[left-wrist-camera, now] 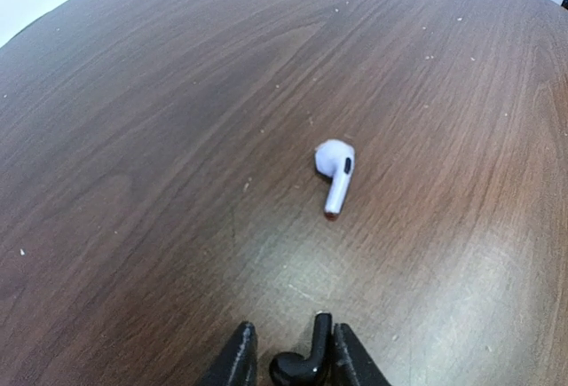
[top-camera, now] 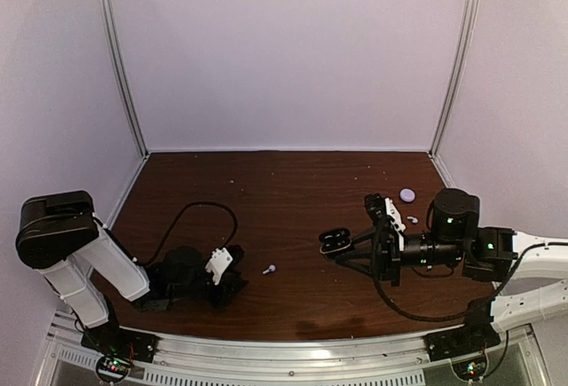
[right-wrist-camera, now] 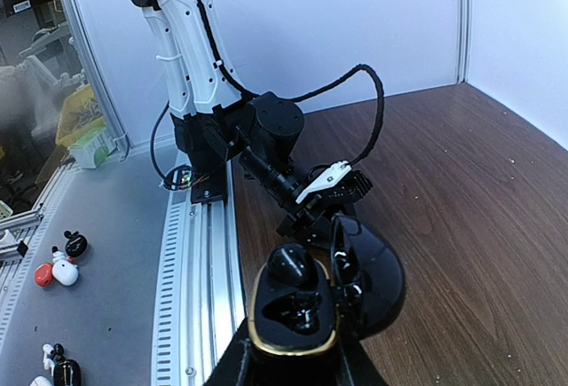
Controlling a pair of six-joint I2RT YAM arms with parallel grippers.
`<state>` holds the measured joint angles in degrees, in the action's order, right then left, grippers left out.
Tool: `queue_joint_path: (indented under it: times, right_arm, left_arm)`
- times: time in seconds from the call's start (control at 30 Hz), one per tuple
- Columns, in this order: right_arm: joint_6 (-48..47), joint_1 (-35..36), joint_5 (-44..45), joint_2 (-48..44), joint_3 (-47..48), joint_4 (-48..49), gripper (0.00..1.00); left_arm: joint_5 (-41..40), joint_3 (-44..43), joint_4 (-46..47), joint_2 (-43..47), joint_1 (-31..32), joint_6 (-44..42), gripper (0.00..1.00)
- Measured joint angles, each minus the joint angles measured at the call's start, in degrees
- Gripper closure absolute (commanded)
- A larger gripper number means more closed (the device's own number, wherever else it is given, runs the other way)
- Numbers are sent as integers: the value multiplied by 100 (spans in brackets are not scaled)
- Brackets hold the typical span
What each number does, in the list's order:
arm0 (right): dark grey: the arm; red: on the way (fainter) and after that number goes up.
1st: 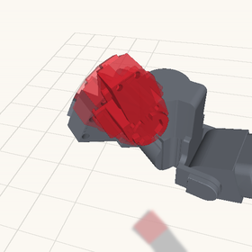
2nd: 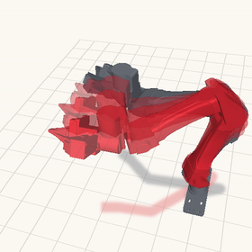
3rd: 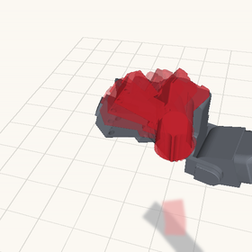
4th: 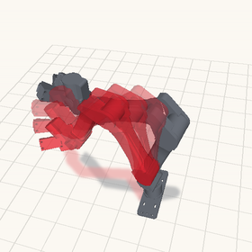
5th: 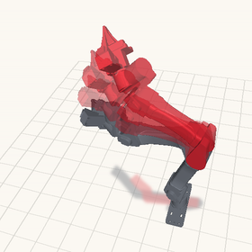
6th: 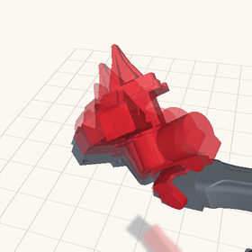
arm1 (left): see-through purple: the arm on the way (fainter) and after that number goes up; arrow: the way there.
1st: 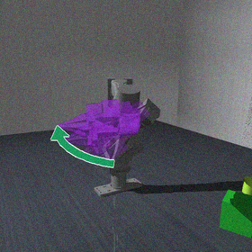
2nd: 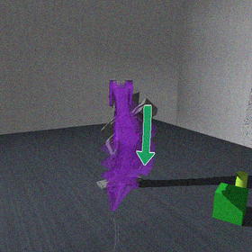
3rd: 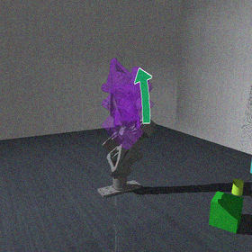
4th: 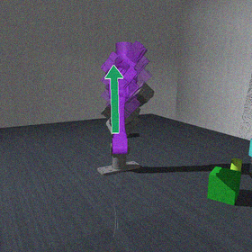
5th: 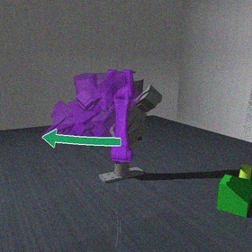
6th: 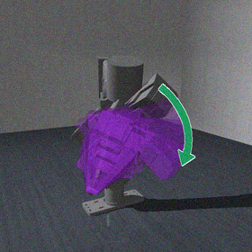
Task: Insert the wireless bluetooth earbuds into the charging case
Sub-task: Pick up the right earbud from the center of the board.
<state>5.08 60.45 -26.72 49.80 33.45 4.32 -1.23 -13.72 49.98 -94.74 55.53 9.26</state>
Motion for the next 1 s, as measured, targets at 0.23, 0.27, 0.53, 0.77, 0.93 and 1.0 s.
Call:
queue_joint_path:
  times: [0.23,0.27,0.53,0.77,0.93,1.0]
  right_arm:
    - [-20,0,0,0,0,-4,100]
    - [-20,0,0,0,0,-4,100]
    - [-20,0,0,0,0,-20,100]
    - [-20,0,2,0,0,-24,100]
    - [-17,0,0,0,0,-24,100]
    - [-17,0,0,0,0,-24,100]
  left_arm:
    - [-109,-120,-42,-85,-26,15,77]
    - [-109,-120,-42,-85,-31,15,76]
    - [-66,116,98,50,-37,166,75]
    - [-31,201,273,24,-37,249,74]
    - [-4,264,356,24,-37,271,76]
    - [0,280,380,24,-37,271,77]
